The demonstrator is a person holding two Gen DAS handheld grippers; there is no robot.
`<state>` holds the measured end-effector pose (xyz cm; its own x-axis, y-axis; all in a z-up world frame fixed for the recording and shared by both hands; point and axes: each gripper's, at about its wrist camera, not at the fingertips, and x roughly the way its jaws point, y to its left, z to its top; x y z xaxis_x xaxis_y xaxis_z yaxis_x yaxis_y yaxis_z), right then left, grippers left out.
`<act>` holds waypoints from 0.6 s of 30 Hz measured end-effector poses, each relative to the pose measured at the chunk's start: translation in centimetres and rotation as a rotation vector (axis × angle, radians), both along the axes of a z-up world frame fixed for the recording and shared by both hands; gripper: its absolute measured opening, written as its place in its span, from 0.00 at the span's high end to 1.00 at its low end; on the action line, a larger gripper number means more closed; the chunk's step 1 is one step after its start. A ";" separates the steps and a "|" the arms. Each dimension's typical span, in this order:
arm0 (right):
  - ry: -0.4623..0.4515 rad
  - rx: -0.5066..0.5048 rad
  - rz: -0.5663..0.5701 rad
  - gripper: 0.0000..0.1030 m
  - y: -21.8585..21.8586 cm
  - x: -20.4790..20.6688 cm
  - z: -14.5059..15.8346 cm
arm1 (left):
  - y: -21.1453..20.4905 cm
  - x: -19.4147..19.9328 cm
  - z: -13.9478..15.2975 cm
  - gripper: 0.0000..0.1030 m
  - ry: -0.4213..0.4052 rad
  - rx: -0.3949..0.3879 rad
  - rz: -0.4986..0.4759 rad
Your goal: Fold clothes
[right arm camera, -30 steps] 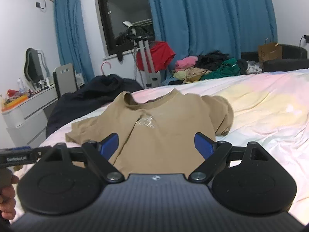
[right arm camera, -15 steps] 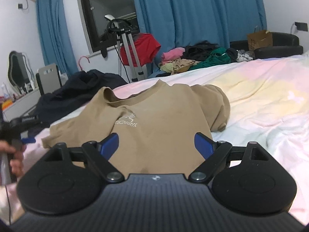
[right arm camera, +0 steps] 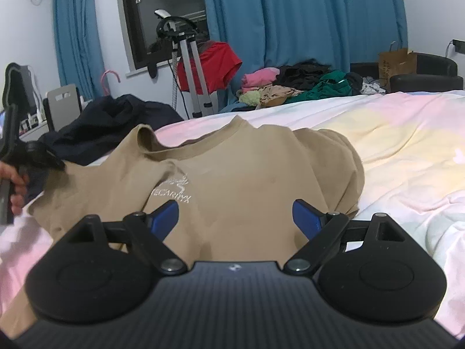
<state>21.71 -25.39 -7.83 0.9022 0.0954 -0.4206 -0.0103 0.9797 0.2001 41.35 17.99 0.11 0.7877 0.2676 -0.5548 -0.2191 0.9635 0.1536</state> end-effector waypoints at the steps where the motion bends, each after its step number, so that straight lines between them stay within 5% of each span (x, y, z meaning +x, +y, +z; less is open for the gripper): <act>1: 0.003 0.010 -0.004 0.16 -0.3 -0.1 0.0 | 0.0 -0.2 0.9 0.93 -0.038 0.035 0.056; 2: 0.005 0.020 -0.007 0.16 -0.5 -0.2 0.1 | 0.1 -0.4 1.8 0.82 -0.076 0.068 0.112; 3: 0.008 0.031 -0.011 0.16 -0.8 -0.3 0.1 | 0.4 -0.9 2.5 0.54 -0.109 0.047 0.158; 5: 0.008 0.048 -0.014 0.16 -1.1 -0.6 0.2 | 1.1 -2.6 3.4 0.46 -0.145 -0.033 0.158; 8: -0.004 0.054 -0.008 0.16 -1.2 -1.3 0.6 | 1.8 -6.0 3.3 0.42 -0.130 -0.147 0.136; 14: -0.006 0.082 0.015 0.16 -1.1 -2.5 1.0 | 5.9 -16.7 -2.0 0.35 -0.113 -0.634 0.164; 18: 0.028 0.090 0.027 0.16 -0.8 -3.4 0.4 | 8.4 -16.9 -6.2 0.36 -0.082 -0.888 0.131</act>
